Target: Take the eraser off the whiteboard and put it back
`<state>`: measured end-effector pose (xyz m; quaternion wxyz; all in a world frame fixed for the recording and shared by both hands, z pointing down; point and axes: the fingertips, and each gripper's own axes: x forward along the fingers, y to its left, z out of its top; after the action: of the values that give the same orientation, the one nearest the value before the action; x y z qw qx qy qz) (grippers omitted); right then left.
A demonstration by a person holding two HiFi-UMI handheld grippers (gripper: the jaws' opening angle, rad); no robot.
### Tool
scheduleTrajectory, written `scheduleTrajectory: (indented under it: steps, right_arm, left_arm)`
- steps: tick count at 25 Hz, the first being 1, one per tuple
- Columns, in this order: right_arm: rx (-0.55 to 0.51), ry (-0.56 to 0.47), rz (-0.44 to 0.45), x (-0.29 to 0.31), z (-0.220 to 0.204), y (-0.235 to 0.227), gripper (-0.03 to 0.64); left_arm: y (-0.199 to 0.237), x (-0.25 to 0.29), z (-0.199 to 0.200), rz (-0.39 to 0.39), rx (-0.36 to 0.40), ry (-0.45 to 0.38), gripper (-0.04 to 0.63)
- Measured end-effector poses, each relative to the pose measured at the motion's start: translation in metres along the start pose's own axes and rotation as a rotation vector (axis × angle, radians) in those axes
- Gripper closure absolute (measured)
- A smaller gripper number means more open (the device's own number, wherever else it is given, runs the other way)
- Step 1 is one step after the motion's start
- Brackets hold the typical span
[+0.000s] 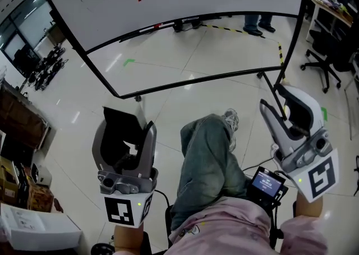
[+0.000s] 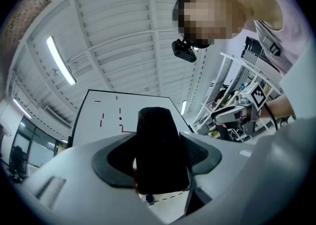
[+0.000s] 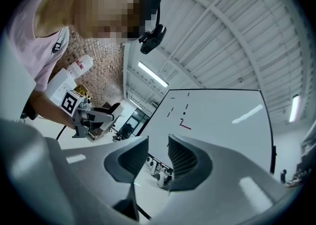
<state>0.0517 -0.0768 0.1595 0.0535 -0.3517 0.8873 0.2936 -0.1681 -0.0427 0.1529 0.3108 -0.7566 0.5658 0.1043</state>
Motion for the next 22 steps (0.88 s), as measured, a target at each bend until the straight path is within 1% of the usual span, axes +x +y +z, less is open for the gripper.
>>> scheduleTrajectory:
  steps: [1,4,5,7,10,12,14,16,18,20,22]
  right_arm:
    - [0.006,0.006,-0.008,0.000,-0.004,-0.003,0.486]
    - [0.028,0.022,-0.041,-0.003,-0.012,-0.013,0.486]
    - [0.036,0.028,-0.052,-0.004,-0.015,-0.017,0.486]
    - [0.051,0.040,-0.075,-0.005,-0.022,-0.024,0.486]
    - [0.064,0.061,-0.109,-0.007,-0.035,-0.035,0.486]
    - [0.066,0.069,-0.126,-0.007,-0.043,-0.043,0.486]
    - [0.068,0.073,-0.143,-0.007,-0.052,-0.052,0.486]
    - [0.078,0.093,-0.163,-0.008,-0.065,-0.060,0.486]
    - [0.089,0.120,-0.180,-0.009,-0.078,-0.066,0.486]
    - [0.112,0.175,-0.192,-0.014,-0.096,-0.070,0.486]
    - [0.144,0.237,-0.206,-0.021,-0.117,-0.073,0.486]
  left_arm:
    - [0.002,0.004,-0.002,0.002,-0.021,-0.008,0.322]
    - [0.018,0.017,0.000,0.030,-0.156,-0.079,0.319]
    - [0.024,0.023,0.002,0.045,-0.177,-0.098,0.318]
    - [0.034,0.041,0.006,0.070,-0.173,-0.118,0.318]
    - [0.047,0.077,0.007,0.077,-0.132,-0.135,0.318]
    - [0.054,0.109,0.002,0.067,-0.069,-0.131,0.318]
    - [0.060,0.147,-0.013,0.049,0.005,-0.107,0.318]
    - [0.068,0.191,-0.039,0.036,0.061,-0.057,0.318]
    - [0.081,0.237,-0.073,0.032,0.094,0.017,0.318]
    - [0.095,0.279,-0.111,0.032,0.137,0.098,0.318]
    - [0.108,0.318,-0.147,0.035,0.220,0.176,0.318]
